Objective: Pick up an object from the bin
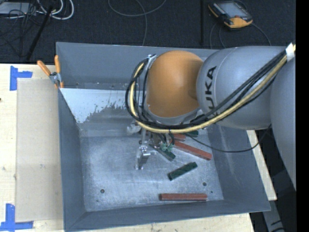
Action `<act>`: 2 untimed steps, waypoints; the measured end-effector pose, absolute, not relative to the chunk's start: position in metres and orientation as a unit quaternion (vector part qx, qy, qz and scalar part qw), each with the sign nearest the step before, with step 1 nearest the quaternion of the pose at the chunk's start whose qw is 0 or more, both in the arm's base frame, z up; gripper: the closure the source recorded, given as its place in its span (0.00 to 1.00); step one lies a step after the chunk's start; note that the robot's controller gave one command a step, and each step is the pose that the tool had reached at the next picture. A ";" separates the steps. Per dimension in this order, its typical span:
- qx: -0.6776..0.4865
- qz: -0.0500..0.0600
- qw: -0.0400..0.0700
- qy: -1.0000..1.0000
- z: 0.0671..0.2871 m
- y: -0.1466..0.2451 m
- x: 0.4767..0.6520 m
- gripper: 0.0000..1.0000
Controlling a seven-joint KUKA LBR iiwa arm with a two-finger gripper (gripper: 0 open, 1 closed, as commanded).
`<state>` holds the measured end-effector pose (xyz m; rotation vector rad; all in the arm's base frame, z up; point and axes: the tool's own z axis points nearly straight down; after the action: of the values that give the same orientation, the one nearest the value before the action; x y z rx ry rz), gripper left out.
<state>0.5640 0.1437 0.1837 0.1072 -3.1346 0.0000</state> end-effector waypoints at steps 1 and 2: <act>0.066 0.000 -0.006 -0.998 0.160 0.122 0.590 0.00; 0.047 0.000 0.005 -0.999 0.141 0.096 0.607 0.00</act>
Offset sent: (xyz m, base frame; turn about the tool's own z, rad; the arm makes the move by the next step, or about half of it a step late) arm 0.0522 -0.0564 -0.0289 -0.0107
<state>0.6070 0.0956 0.1407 0.1472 -3.1286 0.0001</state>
